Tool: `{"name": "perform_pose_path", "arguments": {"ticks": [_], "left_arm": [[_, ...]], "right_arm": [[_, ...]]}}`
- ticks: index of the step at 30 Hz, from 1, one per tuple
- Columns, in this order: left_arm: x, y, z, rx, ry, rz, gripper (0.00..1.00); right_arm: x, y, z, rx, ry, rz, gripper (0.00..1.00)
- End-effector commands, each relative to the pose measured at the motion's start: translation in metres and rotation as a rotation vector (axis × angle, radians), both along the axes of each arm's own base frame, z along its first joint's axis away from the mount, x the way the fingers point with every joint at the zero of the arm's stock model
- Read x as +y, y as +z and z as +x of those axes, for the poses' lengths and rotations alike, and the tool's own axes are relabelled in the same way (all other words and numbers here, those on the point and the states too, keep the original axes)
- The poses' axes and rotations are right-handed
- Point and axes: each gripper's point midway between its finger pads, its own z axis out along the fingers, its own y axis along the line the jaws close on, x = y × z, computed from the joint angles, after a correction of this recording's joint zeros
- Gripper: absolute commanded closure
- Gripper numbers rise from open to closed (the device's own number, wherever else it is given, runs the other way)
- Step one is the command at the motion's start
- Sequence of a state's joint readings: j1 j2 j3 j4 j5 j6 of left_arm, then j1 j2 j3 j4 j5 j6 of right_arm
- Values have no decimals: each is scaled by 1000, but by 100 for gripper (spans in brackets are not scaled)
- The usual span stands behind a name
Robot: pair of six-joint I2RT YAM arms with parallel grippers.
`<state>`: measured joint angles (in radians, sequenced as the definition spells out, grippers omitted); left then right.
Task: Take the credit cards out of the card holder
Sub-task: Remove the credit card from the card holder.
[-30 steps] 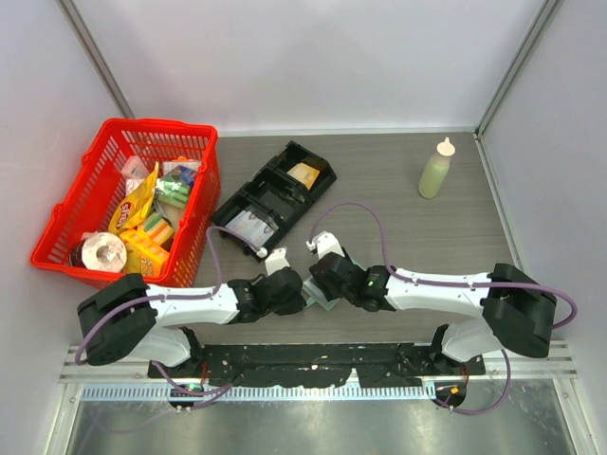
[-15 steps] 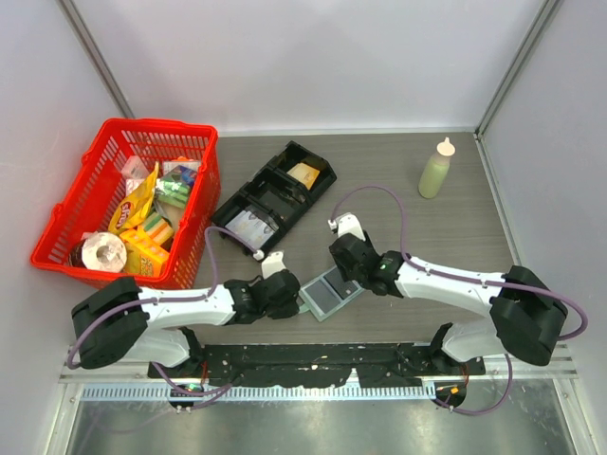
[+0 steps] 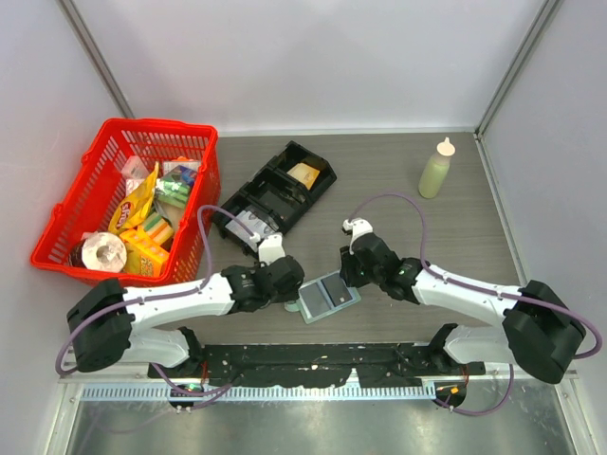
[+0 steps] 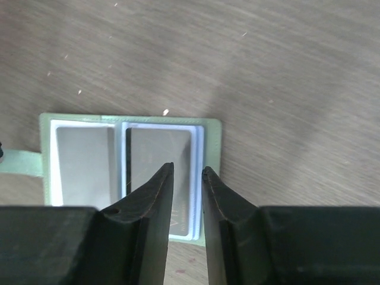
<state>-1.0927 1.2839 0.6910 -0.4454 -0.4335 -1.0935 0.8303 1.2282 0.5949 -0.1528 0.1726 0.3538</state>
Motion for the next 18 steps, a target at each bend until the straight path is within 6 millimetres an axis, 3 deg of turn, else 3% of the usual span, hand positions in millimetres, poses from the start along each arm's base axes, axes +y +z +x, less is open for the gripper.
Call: {"name": "perform_pose_path", "arguments": {"ticks": [1,7,11,18], "left_arm": [[-11,43,20,-103,18,-49,46],[-64,60,19,-106,-21,-266,42],[-88,50,21,-75,1,-369,43],[-106,18,23,-14,76,-463,50]], "right_arm": [[30,12,-8,57,60,252,71],[18,-5,-8,114,-4,313,79],[16,-12,-12,149,-13,345,82],[9,-30,-23,219,-55,372,85]]}}
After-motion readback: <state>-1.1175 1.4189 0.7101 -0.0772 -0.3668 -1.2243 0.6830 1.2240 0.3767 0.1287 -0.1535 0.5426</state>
